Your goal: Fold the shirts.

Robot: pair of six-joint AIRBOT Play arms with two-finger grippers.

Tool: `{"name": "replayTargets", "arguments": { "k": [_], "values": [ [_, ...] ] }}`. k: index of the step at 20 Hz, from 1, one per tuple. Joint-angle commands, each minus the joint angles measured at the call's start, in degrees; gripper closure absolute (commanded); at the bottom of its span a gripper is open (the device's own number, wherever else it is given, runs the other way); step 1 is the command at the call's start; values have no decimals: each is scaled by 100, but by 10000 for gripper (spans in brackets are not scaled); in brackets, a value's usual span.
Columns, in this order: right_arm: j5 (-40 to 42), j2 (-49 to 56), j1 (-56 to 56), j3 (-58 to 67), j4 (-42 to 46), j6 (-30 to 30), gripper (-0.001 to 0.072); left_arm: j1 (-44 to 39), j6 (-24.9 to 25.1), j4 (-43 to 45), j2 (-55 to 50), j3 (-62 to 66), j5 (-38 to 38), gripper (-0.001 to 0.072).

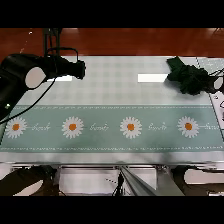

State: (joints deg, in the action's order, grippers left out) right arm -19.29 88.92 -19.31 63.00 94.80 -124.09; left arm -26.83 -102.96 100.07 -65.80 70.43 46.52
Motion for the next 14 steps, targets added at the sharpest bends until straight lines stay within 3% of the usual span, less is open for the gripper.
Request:
{"name": "replayTargets", "arguments": {
  "k": [1, 2, 3, 4, 6, 8, 11, 14],
  "values": [
    [688, 535, 15, 2, -758, -20, 126, -2, 0, 0, -7, -2, 2, -10],
    [761, 669, 48, 2, -1019, -20, 218, -2, 0, 0, -7, -2, 2, -10],
    [778, 748, 79, 2, -1213, -17, 514, -2, 0, 0, -7, -2, 2, -10],
    [804, 737, 111, 2, -1377, -11, 673, -2, 2, 0, -4, 0, 2, -11],
    [962, 472, 205, 2, -1475, 72, 673, -2, 2, 0, 13, 4, 2, -10],
    [1209, -192, 326, 2, -1480, 632, 674, -4, 0, 0, 81, 101, 59, -11],
    [1576, -1711, 625, 2, -1478, 1600, 673, -4, 2, 0, 267, 629, 358, -11],
    [1668, -3314, 1060, 2, -1478, 2096, 673, -4, 9, 0, 610, 1432, 669, -11]
  ]
}}
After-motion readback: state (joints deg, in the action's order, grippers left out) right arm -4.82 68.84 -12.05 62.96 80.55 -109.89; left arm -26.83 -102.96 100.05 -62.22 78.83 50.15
